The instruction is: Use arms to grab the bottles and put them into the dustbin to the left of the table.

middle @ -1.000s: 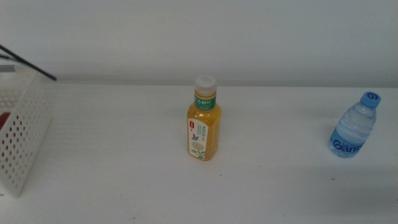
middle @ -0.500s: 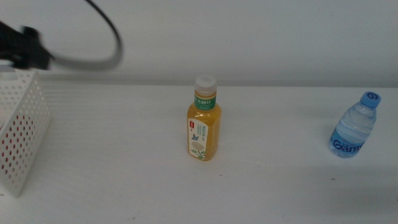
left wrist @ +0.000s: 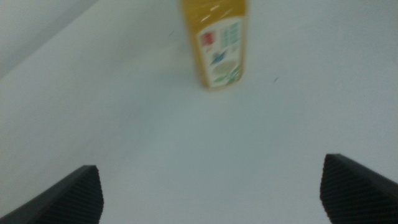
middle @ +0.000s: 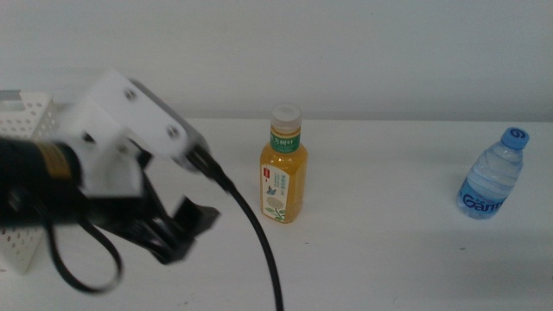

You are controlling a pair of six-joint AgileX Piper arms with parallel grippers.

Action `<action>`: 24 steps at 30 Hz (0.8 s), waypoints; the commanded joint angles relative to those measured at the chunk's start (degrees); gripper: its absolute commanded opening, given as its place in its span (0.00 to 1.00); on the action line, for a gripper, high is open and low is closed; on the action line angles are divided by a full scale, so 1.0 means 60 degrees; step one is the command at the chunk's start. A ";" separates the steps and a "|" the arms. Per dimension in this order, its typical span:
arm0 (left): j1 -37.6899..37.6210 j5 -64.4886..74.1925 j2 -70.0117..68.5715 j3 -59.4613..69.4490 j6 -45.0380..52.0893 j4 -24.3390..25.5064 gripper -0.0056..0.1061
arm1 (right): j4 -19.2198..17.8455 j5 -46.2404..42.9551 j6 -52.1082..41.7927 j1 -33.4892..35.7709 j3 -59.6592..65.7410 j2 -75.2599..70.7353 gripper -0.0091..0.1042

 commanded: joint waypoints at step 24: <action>-0.2033 -0.9980 -0.0064 0.4888 -0.2031 -0.0225 0.89 | -0.0078 -0.0019 -0.0054 -0.0049 0.0406 -0.0388 0.84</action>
